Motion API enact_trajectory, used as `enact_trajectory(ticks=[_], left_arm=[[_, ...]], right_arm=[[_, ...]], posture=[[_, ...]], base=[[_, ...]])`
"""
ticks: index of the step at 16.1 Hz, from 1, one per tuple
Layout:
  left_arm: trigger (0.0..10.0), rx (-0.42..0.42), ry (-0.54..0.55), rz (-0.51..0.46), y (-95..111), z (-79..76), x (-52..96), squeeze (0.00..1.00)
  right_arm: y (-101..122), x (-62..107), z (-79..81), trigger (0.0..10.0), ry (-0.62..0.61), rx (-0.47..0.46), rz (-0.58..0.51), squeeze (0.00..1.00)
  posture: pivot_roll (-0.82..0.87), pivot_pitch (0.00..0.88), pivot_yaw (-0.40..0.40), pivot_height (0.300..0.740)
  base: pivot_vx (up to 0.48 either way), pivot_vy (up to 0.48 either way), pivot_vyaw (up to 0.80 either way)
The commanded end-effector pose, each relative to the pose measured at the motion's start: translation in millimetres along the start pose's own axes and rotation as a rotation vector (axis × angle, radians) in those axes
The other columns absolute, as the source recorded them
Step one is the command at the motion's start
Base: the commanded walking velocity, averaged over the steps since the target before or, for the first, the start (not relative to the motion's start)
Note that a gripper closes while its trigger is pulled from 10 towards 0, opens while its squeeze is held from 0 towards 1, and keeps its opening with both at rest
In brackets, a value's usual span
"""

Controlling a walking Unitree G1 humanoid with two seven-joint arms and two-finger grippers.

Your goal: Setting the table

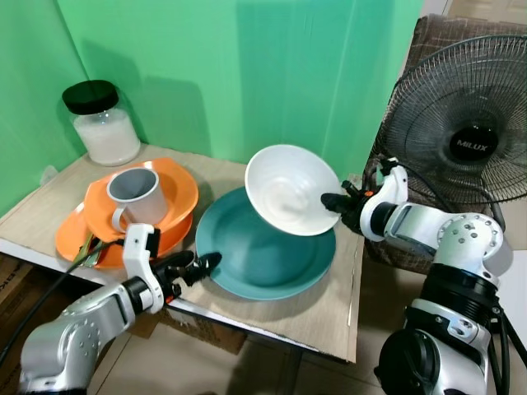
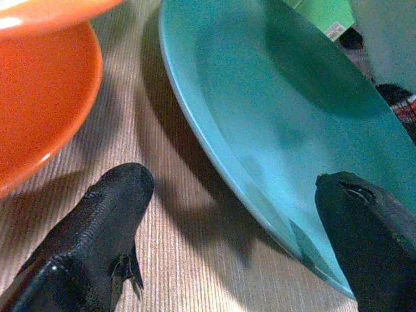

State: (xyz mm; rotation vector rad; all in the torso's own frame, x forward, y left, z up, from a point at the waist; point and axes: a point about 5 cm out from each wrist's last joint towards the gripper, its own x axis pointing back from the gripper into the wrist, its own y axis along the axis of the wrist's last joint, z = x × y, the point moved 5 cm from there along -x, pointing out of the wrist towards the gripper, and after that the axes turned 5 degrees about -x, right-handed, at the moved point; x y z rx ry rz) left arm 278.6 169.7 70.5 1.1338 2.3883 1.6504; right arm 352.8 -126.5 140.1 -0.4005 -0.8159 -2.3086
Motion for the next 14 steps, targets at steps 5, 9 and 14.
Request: enact_trajectory(ticks=[5, 9, 14], left_arm=[[2.6, 0.135, -0.041, -0.038, 9.7, 3.1, -16.9, 0.0], [0.0, 0.145, -0.121, -0.046, 19.1, -6.4, -24.3, 0.0], [0.0, 0.148, -0.138, -0.015, 18.4, -9.0, -24.9, 0.0]], right_arm=[[9.8, 7.1, 10.3, 0.0, 0.053, 0.011, -0.045, 0.0], [7.6, 8.3, 9.5, 0.0, 0.041, 0.038, -0.044, 0.0], [7.3, 10.0, 7.1, 0.0, 0.037, 0.037, -0.046, 0.0]], posture=[[-0.05, 0.0, 0.039, 0.74], [-0.06, 0.0, 0.049, 0.74], [-0.06, 0.003, 0.051, 0.74]], base=[[0.0, 0.0, 0.0], [0.0, 0.0, 0.0], [0.0, 0.0, 0.0]])
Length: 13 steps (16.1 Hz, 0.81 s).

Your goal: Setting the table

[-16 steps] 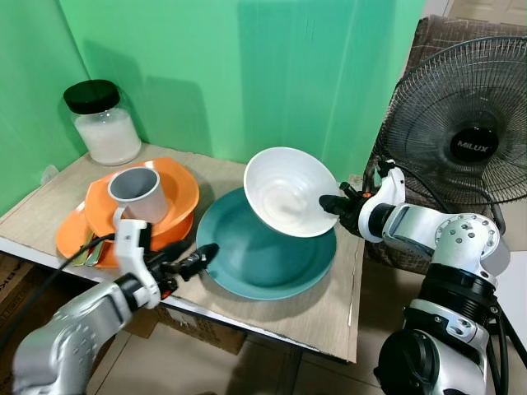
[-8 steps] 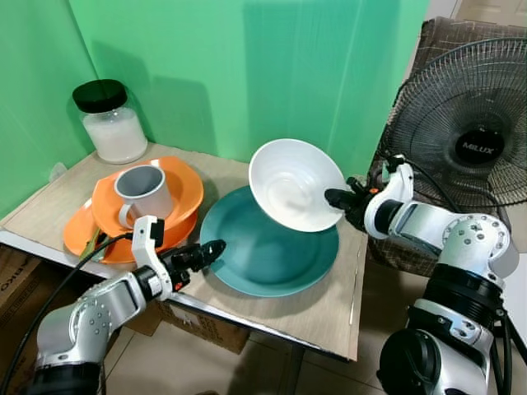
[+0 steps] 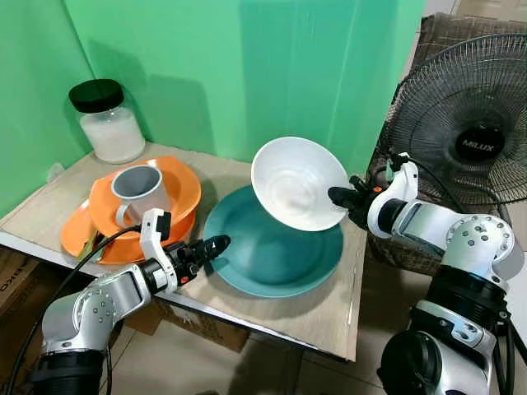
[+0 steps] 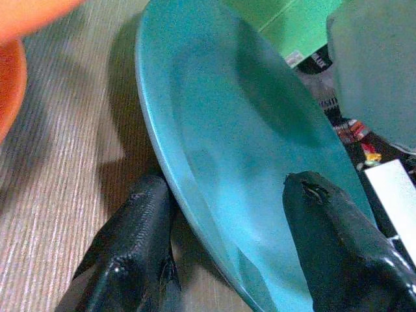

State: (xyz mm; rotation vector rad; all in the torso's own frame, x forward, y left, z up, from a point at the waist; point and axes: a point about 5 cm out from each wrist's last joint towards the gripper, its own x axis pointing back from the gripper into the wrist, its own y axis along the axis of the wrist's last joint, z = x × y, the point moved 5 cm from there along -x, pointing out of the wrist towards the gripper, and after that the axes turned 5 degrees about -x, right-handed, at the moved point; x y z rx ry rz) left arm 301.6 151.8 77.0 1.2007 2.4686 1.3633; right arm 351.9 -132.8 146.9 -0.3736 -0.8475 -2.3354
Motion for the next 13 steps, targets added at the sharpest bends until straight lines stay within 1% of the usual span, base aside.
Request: enact_trajectory(ticks=[1, 4, 8, 11, 13], left_arm=[[0.0, -0.003, 0.01, 0.025, -1.4, 1.6, -1.3, 0.0], [0.0, 0.022, -0.011, 0.018, -1.1, -2.3, -2.5, 0.0], [0.0, 0.034, 0.014, 0.04, -6.0, 3.0, -2.6, 0.0], [0.0, 0.046, 0.027, 0.037, -7.0, 4.4, -3.3, 0.0], [0.0, 0.021, 0.053, 0.051, -9.2, 8.2, -3.4, 0.0]], right_arm=[[0.5, 2.4, 6.4, 0.0, 0.032, 0.018, -0.006, 0.0], [-0.5, 2.6, 7.5, 0.0, 0.036, 0.021, -0.004, 0.0], [-1.4, 2.3, 7.8, 0.0, 0.037, 0.024, 0.0, 0.0], [-1.2, 2.0, 8.8, 0.0, 0.04, 0.026, 0.0, 0.0], [-0.8, 2.1, 9.2, 0.0, 0.042, 0.027, 0.0, 0.0]], posture=[[-0.06, 0.004, 0.051, 0.74], [-0.06, 0.007, 0.05, 0.74], [-0.06, 0.008, 0.048, 0.74], [-0.06, 0.005, 0.048, 0.74], [-0.06, 0.005, 0.047, 0.74]], base=[[0.0, 0.0, 0.0], [0.0, 0.0, 0.0], [0.0, 0.0, 0.0], [0.0, 0.0, 0.0], [0.0, 0.0, 0.0]])
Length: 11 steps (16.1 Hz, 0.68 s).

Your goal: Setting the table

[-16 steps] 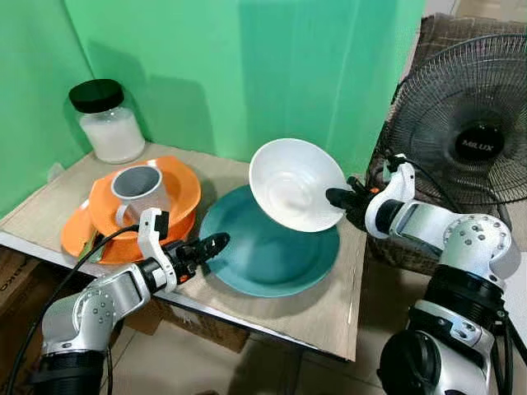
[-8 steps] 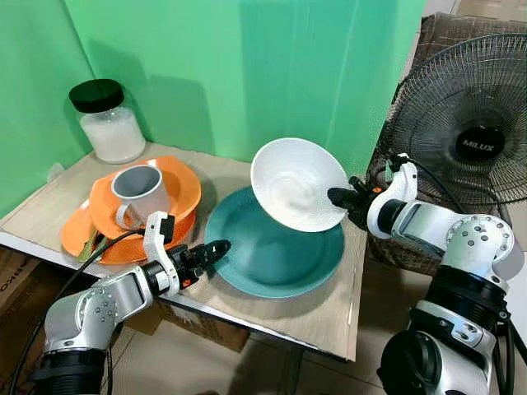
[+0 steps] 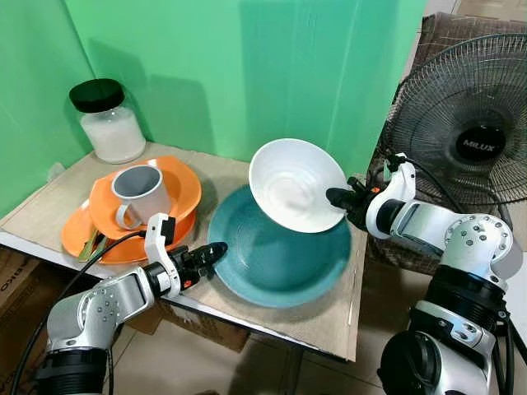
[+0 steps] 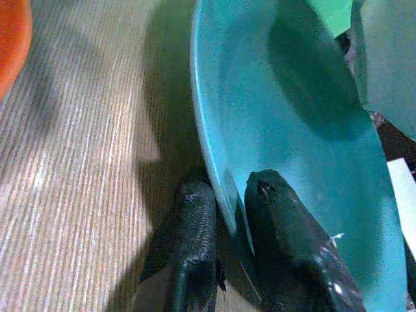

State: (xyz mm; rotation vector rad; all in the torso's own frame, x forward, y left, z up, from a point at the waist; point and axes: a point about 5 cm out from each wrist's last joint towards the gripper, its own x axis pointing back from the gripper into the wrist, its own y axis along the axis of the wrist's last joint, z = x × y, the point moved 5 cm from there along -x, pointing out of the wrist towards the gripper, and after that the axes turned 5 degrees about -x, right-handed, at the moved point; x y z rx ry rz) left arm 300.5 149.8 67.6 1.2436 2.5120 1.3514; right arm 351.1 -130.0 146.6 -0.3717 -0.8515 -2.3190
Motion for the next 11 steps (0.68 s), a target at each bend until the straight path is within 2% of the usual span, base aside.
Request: enact_trajectory(ticks=[1, 3, 5, 8, 10, 11], left_arm=[[0.0, -0.023, 0.039, 0.022, -1.2, 5.1, -0.5, 0.0], [0.0, -0.034, 0.044, 0.017, -0.7, 4.6, -1.6, 0.0], [0.0, -0.045, 0.051, -0.001, 1.9, 3.5, -3.0, 0.0], [0.0, -0.115, 0.116, -0.076, 18.1, 2.8, 0.2, 0.0], [0.0, -0.207, 0.176, -0.181, 38.2, -2.2, 6.1, 0.0], [0.0, -0.245, 0.185, -0.245, 50.2, -11.2, 11.6, 0.0]], right_arm=[[2.1, 3.1, 7.7, 0.0, 0.039, 0.019, -0.014, 0.0], [6.7, 5.3, 9.5, 0.0, 0.045, 0.029, -0.03, 0.0], [19.4, 11.7, 17.8, 0.0, 0.097, 0.036, -0.08, 0.0], [67.8, 41.1, 41.5, 0.0, 0.26, 0.024, -0.279, 0.0], [97.0, 61.7, 45.1, 0.0, 0.289, 0.028, -0.407, 0.0], [109.2, 70.2, 43.0, 0.0, 0.277, 0.028, -0.463, 0.0]], posture=[[-0.06, 0.005, 0.047, 0.74], [-0.06, 0.004, 0.046, 0.74], [-0.06, 0.004, 0.046, 0.74], [-0.06, 0.003, 0.047, 0.74], [-0.06, 0.0, 0.052, 0.74], [-0.06, 0.0, 0.052, 0.74]], base=[[0.0, 0.0, 0.0], [0.0, 0.0, 0.0], [0.0, 0.0, 0.0], [0.0, 0.0, 0.0], [0.0, 0.0, 0.0], [0.0, 0.0, 0.0]])
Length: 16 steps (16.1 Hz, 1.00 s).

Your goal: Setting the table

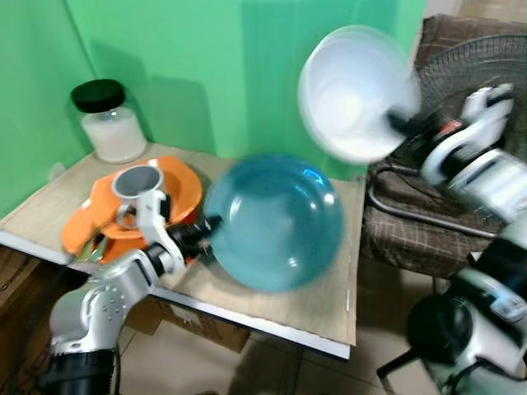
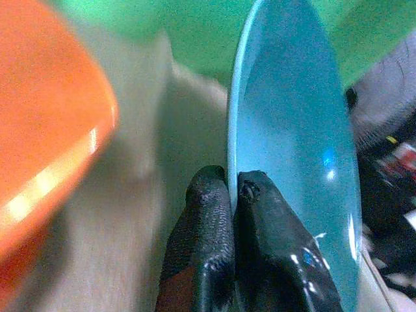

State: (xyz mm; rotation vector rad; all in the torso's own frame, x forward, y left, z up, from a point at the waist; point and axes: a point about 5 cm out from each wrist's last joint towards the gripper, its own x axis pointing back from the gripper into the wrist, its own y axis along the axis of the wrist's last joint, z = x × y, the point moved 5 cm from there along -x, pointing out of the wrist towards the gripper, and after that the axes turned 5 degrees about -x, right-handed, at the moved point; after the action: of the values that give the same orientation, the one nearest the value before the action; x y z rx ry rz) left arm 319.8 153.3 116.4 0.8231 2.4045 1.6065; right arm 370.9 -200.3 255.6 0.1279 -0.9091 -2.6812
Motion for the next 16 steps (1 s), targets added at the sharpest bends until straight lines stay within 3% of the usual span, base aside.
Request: enact_trajectory(ticks=[1, 4, 5, 6, 7, 8, 9, 12, 14, 16], left_arm=[[0.0, -0.075, 0.068, -0.051, 14.8, -0.1, 11.0, 0.0], [0.0, -0.186, 0.053, -0.142, 42.7, -22.4, 24.7, 0.0], [0.0, -0.239, 0.032, -0.203, 62.9, -36.9, 34.5, 0.0], [0.0, -0.286, 0.016, -0.253, 80.6, -46.5, 43.9, 0.0], [0.0, -0.304, 0.02, -0.269, 87.0, -48.0, 47.5, 0.0], [0.0, -0.391, 0.103, -0.331, 113.3, -43.7, 62.2, 0.0], [0.0, -0.456, 0.139, -0.386, 136.1, -44.6, 74.6, 0.0], [0.0, -0.512, 0.125, -0.421, 154.5, -53.9, 83.9, 0.0], [0.0, -0.597, 0.206, -0.456, 176.3, -48.5, 94.1, 0.0], [0.0, -0.544, 0.271, -0.593, 207.2, -45.6, 104.6, 0.0]], right_arm=[[14.2, 2.8, -0.7, 0.0, -0.007, 0.002, -0.061, 0.0], [19.8, 5.7, -20.8, 0.0, -0.105, 0.024, -0.093, 0.0], [9.5, 5.7, -31.1, 0.0, -0.154, 0.069, -0.046, 0.0], [-5.3, 5.6, -40.5, 5.1, -0.193, 0.095, 0.02, 0.0], [-10.5, 5.8, -44.2, 6.2, -0.209, 0.104, 0.042, 0.0], [-24.4, 6.8, -52.8, 10.0, -0.241, 0.12, 0.092, 0.0], [-36.2, 7.0, -56.5, 10.0, -0.247, 0.114, 0.135, 0.0], [-61.0, 8.2, -60.7, 10.0, -0.257, 0.152, 0.257, 0.0], [-79.8, 10.4, -66.2, 10.0, -0.289, 0.182, 0.338, 0.0], [-100.8, 5.6, -55.4, 10.0, -0.255, 0.232, 0.402, 0.03]], posture=[[-0.06, 0.0, 0.052, 0.74], [-0.06, 0.0, 0.041, 0.74], [-0.05, 0.0, 0.033, 0.74], [-0.04, 0.0, 0.027, 0.74], [-0.04, 0.0, 0.027, 0.74], [-0.03, 0.0, 0.022, 0.74], [-0.03, 0.0, 0.022, 0.74], [-0.03, 0.0, 0.017, 0.74], [-0.02, 0.0, 0.013, 0.74], [-0.02, 0.0, 0.014, 0.74]], base=[[0.0, 0.0, 0.0], [0.0, 0.0, 0.0], [0.0, 0.0, 0.0], [0.0, 0.0, 0.0], [0.0, 0.0, 0.0], [0.0, 0.0, 0.0], [0.0, 0.0, 0.0], [0.0, 0.0, 0.0], [0.0, 0.0, 0.0], [0.0, 0.0, 0.0]])
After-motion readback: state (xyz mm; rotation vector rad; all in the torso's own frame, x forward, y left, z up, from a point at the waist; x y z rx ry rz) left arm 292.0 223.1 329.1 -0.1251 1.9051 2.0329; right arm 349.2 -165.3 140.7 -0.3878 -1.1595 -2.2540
